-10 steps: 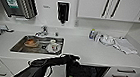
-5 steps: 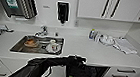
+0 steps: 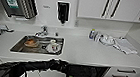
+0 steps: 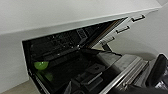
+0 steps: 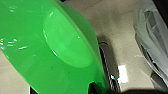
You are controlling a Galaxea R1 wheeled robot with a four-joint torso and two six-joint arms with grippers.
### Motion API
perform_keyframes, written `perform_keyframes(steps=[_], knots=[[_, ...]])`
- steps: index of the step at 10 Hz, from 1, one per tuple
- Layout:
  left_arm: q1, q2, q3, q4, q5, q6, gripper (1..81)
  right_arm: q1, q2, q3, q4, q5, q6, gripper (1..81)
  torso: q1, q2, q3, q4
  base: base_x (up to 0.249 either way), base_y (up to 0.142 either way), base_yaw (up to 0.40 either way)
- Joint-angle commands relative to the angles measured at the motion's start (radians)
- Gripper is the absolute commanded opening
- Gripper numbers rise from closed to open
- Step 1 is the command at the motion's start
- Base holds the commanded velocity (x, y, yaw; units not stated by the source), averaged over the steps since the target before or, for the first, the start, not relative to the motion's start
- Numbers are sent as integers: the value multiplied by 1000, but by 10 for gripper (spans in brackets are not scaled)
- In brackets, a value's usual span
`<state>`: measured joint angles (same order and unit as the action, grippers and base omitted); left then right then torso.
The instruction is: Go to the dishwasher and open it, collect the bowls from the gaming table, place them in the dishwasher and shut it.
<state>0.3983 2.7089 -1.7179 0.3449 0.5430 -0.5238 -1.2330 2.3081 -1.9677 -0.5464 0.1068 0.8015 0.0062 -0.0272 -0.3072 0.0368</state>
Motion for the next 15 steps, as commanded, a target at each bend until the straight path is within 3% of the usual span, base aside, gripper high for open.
perform_keyframes(steps=[1,4,8,10,12,15], knots=[[13,-124,156,-26,8,-1,811,77,-91,58,5,-35,4,10,0,0,0,0,0,0,0],[173,-124,78,-20,-26,7,811,108,-158,119,8,-38,10,10,0,0,0,0,0,0,0],[388,-122,-9,69,-118,8,811,180,-237,222,14,-64,21,10,0,0,0,0,0,0,0],[495,-118,-66,121,-194,8,811,224,-263,265,22,-87,21,10,0,0,0,0,0,0,0],[578,-99,-152,132,-268,8,811,287,-264,297,26,-143,21,10,0,0,0,0,0,0,0],[659,-41,-304,144,-322,10,811,384,-260,322,43,-229,21,10,0,0,0,0,0,0,0]])
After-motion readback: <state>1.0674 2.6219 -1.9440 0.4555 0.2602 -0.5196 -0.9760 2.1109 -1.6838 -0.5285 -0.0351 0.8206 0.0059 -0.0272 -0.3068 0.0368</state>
